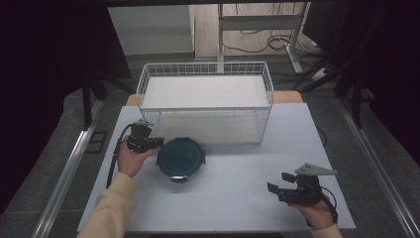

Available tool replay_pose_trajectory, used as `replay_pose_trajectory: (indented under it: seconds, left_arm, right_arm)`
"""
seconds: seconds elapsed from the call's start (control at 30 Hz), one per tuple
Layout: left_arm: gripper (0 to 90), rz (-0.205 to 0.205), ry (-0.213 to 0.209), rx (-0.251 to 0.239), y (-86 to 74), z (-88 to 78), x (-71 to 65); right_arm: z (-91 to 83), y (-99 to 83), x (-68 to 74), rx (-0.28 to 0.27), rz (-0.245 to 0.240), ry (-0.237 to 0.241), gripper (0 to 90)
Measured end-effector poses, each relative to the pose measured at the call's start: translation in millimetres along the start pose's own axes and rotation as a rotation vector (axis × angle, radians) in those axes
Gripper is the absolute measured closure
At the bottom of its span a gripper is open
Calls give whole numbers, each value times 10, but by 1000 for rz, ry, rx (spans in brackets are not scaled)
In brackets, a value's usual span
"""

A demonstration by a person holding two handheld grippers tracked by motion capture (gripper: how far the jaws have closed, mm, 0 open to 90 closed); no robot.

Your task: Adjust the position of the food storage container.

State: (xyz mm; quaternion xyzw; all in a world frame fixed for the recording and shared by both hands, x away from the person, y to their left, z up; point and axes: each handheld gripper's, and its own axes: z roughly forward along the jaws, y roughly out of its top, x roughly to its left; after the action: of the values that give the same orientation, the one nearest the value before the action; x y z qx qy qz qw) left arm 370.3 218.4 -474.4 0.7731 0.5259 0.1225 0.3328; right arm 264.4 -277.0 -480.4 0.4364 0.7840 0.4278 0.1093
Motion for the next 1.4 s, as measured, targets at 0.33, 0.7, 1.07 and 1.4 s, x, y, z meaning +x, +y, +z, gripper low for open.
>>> replay_pose_trajectory:
  seconds: [0.33,0.7,1.07,1.4]
  left_arm:
    - [900,-6,-11,42,-16,93,-2]
    - [900,30,17,65,-43,89,-54]
    - [900,48,-20,78,-50,97,-166]
    - [900,70,-38,77,-40,129,-277]
  right_arm:
    - [-8,10,-2,-11,16,19,258]
    - [1,17,9,-4,9,9,260]
    - [-27,34,33,-16,13,9,260]
    - [-32,37,31,-20,21,18,262]
